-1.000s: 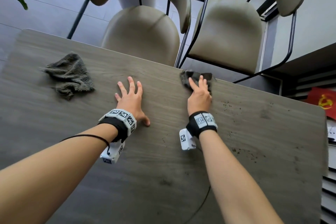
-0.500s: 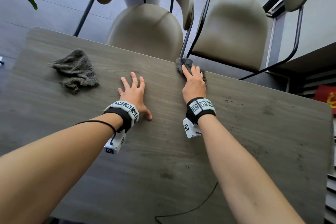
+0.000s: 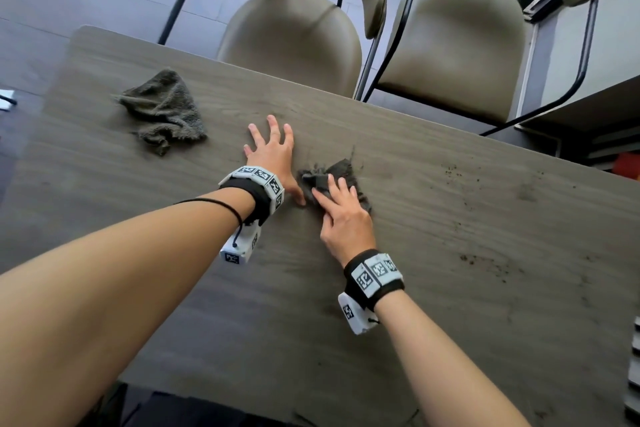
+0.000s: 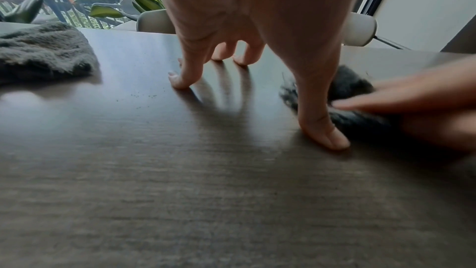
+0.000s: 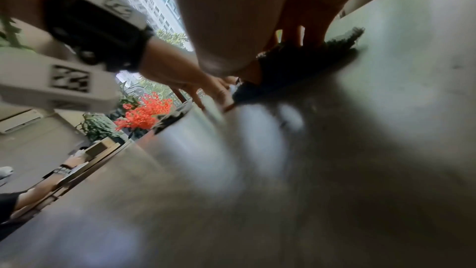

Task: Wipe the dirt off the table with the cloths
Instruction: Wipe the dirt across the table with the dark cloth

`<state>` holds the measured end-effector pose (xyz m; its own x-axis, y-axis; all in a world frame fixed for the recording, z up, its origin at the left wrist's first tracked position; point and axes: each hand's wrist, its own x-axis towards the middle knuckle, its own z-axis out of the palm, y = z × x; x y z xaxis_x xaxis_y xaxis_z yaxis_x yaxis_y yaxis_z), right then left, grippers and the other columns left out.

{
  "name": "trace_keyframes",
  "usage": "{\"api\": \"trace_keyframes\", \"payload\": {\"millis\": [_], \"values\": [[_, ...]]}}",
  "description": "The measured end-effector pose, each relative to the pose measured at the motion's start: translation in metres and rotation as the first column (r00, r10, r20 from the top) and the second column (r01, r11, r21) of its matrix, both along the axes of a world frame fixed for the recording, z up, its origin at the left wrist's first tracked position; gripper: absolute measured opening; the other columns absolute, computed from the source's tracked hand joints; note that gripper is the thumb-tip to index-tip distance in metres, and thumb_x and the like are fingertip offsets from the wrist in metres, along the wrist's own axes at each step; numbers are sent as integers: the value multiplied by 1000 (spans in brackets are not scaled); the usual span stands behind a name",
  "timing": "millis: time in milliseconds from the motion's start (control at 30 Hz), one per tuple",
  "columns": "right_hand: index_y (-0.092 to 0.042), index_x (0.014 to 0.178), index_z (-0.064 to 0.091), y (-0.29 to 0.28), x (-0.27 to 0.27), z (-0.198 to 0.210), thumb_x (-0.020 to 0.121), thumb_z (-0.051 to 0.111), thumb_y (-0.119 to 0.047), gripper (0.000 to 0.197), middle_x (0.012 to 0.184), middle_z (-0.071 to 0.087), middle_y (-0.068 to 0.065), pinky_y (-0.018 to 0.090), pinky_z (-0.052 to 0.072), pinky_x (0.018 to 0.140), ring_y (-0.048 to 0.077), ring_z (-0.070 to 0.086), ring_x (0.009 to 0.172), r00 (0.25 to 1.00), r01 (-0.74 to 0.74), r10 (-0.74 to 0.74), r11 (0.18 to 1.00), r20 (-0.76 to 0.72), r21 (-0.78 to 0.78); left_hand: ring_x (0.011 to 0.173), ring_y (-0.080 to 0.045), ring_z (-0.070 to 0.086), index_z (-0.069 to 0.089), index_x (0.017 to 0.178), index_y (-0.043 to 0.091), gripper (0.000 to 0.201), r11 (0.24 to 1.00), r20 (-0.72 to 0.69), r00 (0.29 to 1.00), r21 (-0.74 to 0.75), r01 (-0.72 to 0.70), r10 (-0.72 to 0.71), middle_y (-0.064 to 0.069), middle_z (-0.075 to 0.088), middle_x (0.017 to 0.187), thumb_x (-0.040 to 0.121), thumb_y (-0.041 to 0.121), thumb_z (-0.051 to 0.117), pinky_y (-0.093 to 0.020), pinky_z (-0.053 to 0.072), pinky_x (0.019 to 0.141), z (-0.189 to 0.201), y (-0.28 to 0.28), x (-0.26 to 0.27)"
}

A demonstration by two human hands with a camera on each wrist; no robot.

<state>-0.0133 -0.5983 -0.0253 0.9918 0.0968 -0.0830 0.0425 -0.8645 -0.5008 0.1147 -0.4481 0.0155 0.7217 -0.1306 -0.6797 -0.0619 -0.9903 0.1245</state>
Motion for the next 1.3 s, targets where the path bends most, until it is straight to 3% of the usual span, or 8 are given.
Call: {"api": "trace_keyframes", "payload": {"millis": [200, 367, 467, 633, 733, 933, 1100, 1300], "values": [[-24, 110, 74, -15, -11, 14, 68, 61, 4, 52, 124, 66, 6, 44, 53, 95, 26, 63, 115, 998, -68, 67, 994, 19, 81, 148, -54, -11, -5, 160, 12, 141, 998, 42, 999, -56, -17, 20, -16, -18, 165, 64, 51, 90, -67, 20, 117, -3, 2, -3], [-31, 144, 43, -40, 86, 47, 84, 55, -5, 67, 109, 71, 12, 34, 52, 91, 30, 66, 91, 990, 141, -140, 988, -18, 65, 150, -49, -8, 15, 159, 19, 128, 980, 123, 992, -197, 41, -17, -10, -4, 167, 62, 60, 87, -63, 16, 120, -10, 25, -15], [-29, 148, 36, -31, 141, 45, 91, 51, -10, 63, 129, 59, 18, 36, 44, 100, 36, 56, 114, 946, 246, -261, 964, -195, -96, 154, -30, 9, 46, 147, 22, 76, 914, 229, 966, -405, -15, 118, -3, 23, 163, 82, 39, 80, -49, 28, 120, -18, 53, -28], [-25, 148, 32, 41, 149, 31, 86, 51, -5, 68, 154, 27, 6, 41, 38, 103, 30, 38, 133, 961, -84, -2, 951, -278, -297, 136, -28, 47, 65, 131, 19, 50, 890, 448, 860, -455, -17, 245, -10, 49, 146, 84, 26, 78, -37, 37, 114, -35, 91, -56], [-27, 149, 33, 66, 107, 27, 87, 47, 1, 69, 157, 23, 2, 39, 32, 109, 25, 29, 138, 968, -175, 121, 955, -221, -240, 136, -35, 45, 64, 131, 20, 55, 921, 509, 826, -389, -28, 240, -15, 49, 145, 80, 32, 80, -49, 37, 114, -39, 94, -63], [-25, 146, 41, 60, 13, 12, 80, 52, 7, 74, 158, 27, 0, 45, 21, 119, 25, 23, 146, 952, -261, 238, 960, -193, -103, 151, -28, 16, 40, 144, 38, 73, 977, 322, 924, -114, -181, 208, 3, 25, 160, 80, 43, 73, -59, 25, 116, -10, 75, -55], [-24, 145, 43, 38, -52, 18, 71, 64, -2, 80, 156, 32, 2, 51, 23, 117, 25, 29, 144, 942, -322, 305, 939, -137, -123, 152, -38, -7, 9, 154, 43, 122, 978, 104, 972, -7, -209, 209, 3, -6, 165, 61, 64, 84, -77, 30, 103, -3, 54, -54], [-18, 125, 64, 13, -61, 20, 52, 70, 12, 80, 133, 59, 5, 40, 48, 100, 26, 55, 123, 921, -389, 388, 911, -36, -134, 150, -42, -18, -10, 155, 46, 141, 975, 59, 974, -16, -219, 220, 2, -23, 163, 53, 75, 82, -81, 21, 104, -6, 46, -58]]}}
